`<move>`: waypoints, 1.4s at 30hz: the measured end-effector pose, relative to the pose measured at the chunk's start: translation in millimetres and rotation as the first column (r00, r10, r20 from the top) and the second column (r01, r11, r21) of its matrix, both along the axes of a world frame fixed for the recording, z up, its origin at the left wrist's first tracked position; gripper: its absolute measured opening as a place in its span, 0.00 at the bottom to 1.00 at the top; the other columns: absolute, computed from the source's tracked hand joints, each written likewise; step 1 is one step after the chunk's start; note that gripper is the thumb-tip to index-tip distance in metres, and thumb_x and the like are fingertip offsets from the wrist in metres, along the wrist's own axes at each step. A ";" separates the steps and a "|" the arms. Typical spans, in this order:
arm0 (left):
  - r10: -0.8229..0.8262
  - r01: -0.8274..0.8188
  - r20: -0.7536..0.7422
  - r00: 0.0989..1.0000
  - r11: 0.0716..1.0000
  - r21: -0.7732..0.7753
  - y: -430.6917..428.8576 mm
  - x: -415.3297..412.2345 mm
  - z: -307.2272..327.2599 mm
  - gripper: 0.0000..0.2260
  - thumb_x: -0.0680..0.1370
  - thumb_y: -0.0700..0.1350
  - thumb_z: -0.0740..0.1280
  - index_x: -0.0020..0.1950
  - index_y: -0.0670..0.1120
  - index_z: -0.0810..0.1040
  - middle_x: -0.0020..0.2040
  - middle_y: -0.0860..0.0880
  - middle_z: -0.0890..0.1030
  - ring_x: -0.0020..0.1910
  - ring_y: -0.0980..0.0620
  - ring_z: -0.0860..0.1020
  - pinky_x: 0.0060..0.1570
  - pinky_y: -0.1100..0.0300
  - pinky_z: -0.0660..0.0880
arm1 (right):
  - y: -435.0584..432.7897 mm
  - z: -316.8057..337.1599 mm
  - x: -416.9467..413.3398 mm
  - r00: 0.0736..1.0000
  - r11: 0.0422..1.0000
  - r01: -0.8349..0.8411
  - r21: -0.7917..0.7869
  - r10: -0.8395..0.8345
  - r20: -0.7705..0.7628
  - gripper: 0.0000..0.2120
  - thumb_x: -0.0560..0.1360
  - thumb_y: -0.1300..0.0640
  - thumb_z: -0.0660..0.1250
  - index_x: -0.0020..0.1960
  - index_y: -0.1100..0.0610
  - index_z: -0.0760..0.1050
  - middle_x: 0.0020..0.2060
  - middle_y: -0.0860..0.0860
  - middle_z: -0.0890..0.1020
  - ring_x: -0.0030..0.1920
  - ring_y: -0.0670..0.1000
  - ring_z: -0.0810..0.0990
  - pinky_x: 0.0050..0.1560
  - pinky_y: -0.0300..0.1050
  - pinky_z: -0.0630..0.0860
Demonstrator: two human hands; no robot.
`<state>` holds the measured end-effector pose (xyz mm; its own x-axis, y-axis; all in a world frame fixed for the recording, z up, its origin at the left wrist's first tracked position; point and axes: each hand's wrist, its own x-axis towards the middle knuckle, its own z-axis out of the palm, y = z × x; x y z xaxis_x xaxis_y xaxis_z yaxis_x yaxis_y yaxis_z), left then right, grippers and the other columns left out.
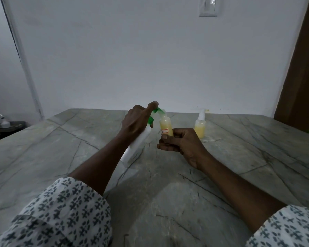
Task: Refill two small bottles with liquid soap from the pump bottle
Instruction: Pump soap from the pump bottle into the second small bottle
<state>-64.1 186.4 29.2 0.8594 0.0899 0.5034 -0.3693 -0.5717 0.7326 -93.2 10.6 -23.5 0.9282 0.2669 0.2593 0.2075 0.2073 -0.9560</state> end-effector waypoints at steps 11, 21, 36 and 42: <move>0.010 -0.010 0.027 1.000 1.000 0.013 -2.7 -4.2 1.4 0.30 0.76 0.65 0.58 0.41 0.40 0.84 0.31 0.47 0.84 0.38 0.45 0.81 0.52 0.48 0.77 | -0.9 1.0 1.8 0.994 0.989 0.094 -0.112 -0.088 0.060 0.17 0.71 0.63 0.74 0.57 0.67 0.78 0.46 0.59 0.86 0.43 0.57 0.87 0.48 0.47 0.83; 0.145 -0.152 0.070 0.987 0.981 0.118 -7.9 -1.4 0.9 0.31 0.74 0.65 0.55 0.35 0.41 0.83 0.30 0.50 0.83 0.37 0.49 0.80 0.39 0.58 0.71 | -27.4 18.1 12.0 0.705 0.669 0.644 -0.372 -0.331 0.627 0.19 0.67 0.52 0.77 0.55 0.60 0.83 0.41 0.55 0.86 0.37 0.55 0.84 0.45 0.55 0.83; 0.138 -0.146 0.151 0.979 0.988 0.045 -2.2 0.7 -2.4 0.36 0.71 0.69 0.47 0.39 0.44 0.85 0.32 0.49 0.84 0.37 0.48 0.80 0.46 0.53 0.75 | -11.6 10.1 8.5 0.816 0.728 0.529 -0.435 -0.295 0.498 0.16 0.68 0.52 0.77 0.52 0.59 0.81 0.40 0.54 0.85 0.35 0.50 0.85 0.44 0.54 0.83; 0.008 0.019 0.120 0.993 0.974 -0.226 -0.8 -6.0 0.1 0.38 0.72 0.75 0.50 0.44 0.47 0.87 0.31 0.46 0.84 0.39 0.48 0.81 0.48 0.54 0.74 | -3.0 4.0 3.3 0.947 0.893 0.264 -0.365 -0.168 0.275 0.13 0.73 0.58 0.73 0.55 0.62 0.78 0.46 0.58 0.85 0.40 0.52 0.87 0.47 0.50 0.84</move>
<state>-70.1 185.6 29.3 0.7949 0.2087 0.5697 -0.4648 -0.3942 0.7929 -89.9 7.6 -19.5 0.9015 0.1909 0.3885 0.4273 -0.2497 -0.8689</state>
